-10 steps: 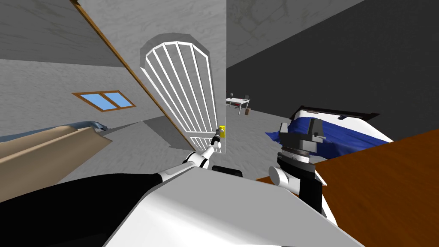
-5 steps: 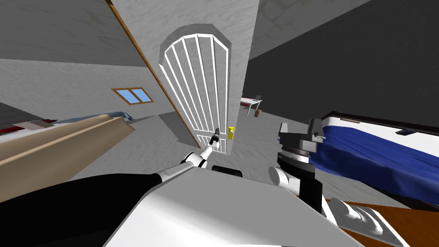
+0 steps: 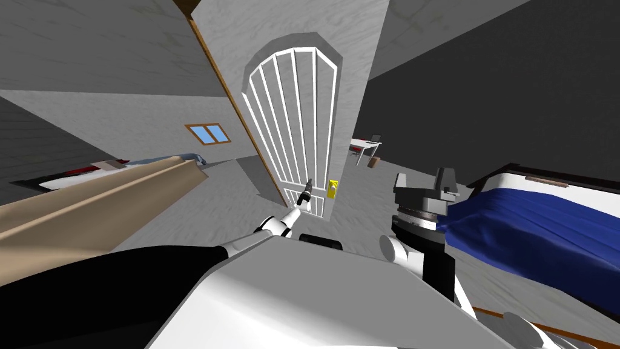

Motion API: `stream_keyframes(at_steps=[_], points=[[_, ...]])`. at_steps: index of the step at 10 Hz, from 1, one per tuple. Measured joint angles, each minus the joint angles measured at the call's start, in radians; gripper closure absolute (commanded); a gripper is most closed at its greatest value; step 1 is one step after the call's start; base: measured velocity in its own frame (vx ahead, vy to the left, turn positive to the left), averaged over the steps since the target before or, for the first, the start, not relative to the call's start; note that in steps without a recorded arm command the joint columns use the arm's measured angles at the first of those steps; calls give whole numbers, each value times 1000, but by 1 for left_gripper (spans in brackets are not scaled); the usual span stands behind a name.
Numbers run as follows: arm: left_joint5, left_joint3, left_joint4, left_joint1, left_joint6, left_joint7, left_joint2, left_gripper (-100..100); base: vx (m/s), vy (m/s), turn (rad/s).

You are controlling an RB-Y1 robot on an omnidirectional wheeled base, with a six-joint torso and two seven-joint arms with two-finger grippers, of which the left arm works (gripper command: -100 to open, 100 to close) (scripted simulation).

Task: Push the door open

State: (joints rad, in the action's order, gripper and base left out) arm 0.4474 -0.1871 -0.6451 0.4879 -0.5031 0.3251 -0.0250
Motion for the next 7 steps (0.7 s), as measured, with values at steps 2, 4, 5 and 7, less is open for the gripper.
stream_keyframes(at_steps=[2, 4, 5, 7], points=[[1, -24, -22, -16, 8, -3, 8, -100, -71, -43, 185], [3, -39, -48, -27, 22, -5, 16, -100, -90, -55, 60], [5, -52, -57, -30, 29, -7, 24, -100, -130, -99, 91], [6, -68, -62, -35, 30, -8, 43, -100, -152, -122, 27]])
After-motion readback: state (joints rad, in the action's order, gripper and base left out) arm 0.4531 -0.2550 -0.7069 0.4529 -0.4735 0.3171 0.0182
